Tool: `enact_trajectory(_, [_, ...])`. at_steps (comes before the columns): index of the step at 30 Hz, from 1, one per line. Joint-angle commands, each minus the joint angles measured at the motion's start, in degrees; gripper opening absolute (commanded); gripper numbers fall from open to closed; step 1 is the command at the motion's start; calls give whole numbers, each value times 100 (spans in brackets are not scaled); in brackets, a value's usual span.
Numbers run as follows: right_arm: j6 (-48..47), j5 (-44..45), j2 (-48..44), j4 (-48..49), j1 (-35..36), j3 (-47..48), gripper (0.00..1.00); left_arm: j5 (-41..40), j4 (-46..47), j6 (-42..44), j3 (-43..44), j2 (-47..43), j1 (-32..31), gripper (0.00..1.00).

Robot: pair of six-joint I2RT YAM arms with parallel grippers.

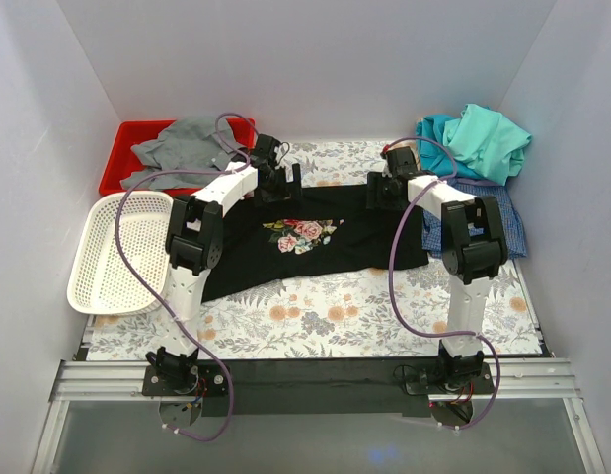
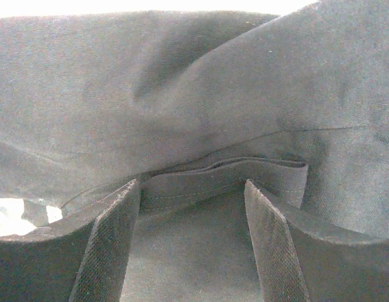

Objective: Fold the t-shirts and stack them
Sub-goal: Fold the tshirt

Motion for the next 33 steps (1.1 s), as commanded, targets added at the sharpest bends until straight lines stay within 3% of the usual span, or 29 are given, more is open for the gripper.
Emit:
enact_trajectory(1, [-215,21,-77,37,-106,-450,73,-52,-204,180,-67,-73,25,98])
enact_trajectory(5, [-418,-762,-359,443,-88,-556,74,-763,315,241,-892,-1187,25,98])
enact_trajectory(6, [-453,-850,-508,505,-97,-582,74,-1235,412,337,-955,-1436,25,98])
enact_trajectory(9, [-541,-1114,-702,663,-88,-652,75,-1660,273,452,-1052,-2113,34,98])
enact_trajectory(14, [-593,-1148,-729,241,-71,-677,76,-1951,-430,6,-1516,-2615,25,98])
enact_trajectory(18, [-594,-1571,-940,838,26,-1013,76,-1952,24,-277,-2668,-3335,34,98])
enact_trajectory(22, [-559,-1765,-800,813,70,-908,76,-1916,272,-453,-3388,-3442,25,98])
enact_trajectory(27, [-462,-1063,-571,94,149,-767,76,-1670,308,-699,-3750,-3223,25,98])
enact_trajectory(33, [-269,-438,-1219,-136,158,-1601,77,-1468,413,-910,-4444,-3152,25,97])
